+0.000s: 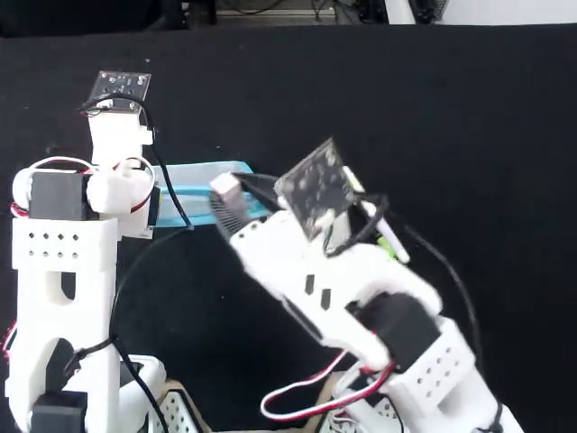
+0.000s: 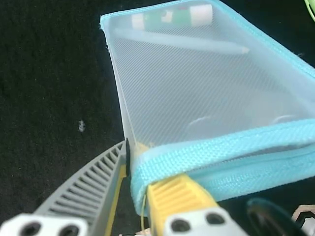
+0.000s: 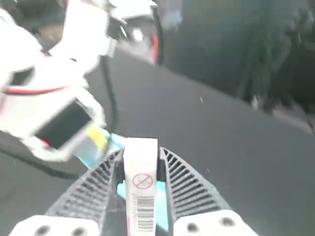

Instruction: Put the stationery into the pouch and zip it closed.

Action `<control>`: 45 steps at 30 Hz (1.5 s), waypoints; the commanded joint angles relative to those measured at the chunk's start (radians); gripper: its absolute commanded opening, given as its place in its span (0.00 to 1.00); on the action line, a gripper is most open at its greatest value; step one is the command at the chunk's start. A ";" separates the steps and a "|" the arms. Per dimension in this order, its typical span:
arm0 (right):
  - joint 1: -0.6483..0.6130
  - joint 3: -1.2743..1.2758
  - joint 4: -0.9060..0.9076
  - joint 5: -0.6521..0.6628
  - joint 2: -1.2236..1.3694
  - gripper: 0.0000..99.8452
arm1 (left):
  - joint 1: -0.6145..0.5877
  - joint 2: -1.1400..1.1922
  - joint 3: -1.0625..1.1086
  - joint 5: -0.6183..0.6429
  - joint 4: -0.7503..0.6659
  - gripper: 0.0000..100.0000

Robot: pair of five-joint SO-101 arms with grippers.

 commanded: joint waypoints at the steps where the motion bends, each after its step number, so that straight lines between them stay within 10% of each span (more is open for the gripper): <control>1: -0.051 0.148 -0.299 -0.002 -0.085 0.01 | 0.005 -0.015 -0.005 0.003 0.012 0.03; 9: -0.049 0.568 -0.848 0.000 -0.133 0.01 | 0.005 -0.015 -0.005 0.003 0.012 0.03; 17: 0.025 0.736 -1.011 0.002 -0.131 0.01 | 0.005 -0.015 -0.005 0.003 0.012 0.03; 30: 0.002 0.777 -0.984 0.000 -0.133 0.01 | 0.005 -0.015 -0.007 0.003 0.012 0.03; 37: -0.087 0.622 -0.598 -0.005 -0.139 0.24 | 0.005 -0.015 -0.007 0.003 0.012 0.03; 45: -0.078 0.383 -0.350 -0.002 -0.142 0.24 | 0.005 -0.015 -0.005 0.003 0.012 0.03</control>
